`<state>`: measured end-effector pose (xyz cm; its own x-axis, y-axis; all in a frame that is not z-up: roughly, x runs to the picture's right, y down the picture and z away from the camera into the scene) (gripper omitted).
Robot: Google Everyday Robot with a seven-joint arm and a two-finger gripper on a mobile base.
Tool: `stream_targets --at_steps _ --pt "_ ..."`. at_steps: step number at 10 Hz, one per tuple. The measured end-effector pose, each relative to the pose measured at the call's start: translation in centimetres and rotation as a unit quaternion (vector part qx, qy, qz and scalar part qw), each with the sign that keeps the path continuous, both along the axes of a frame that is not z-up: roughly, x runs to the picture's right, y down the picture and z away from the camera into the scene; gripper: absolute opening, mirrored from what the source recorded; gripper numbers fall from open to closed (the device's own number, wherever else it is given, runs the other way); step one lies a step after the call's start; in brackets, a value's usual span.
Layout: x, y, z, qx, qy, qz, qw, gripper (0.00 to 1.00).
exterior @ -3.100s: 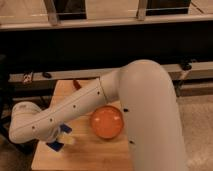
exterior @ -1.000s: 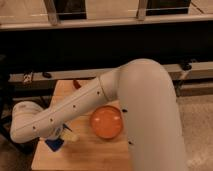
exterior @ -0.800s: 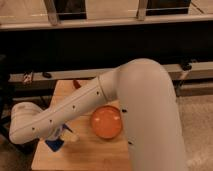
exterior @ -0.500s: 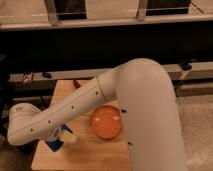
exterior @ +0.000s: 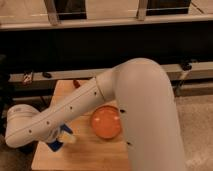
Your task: Place the white sponge in the ceramic cup
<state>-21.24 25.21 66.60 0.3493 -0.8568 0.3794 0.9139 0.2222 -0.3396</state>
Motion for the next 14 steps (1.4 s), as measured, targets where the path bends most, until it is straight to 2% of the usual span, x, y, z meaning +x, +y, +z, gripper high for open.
stream_targets --at_steps 11,14 --pt "-1.0 -0.4 -1.6 0.014 -0.009 -0.002 0.9999 0.8" --pt "-1.7 -0.6 -3.2 0.021 -0.019 -0.001 0.9996 0.8"
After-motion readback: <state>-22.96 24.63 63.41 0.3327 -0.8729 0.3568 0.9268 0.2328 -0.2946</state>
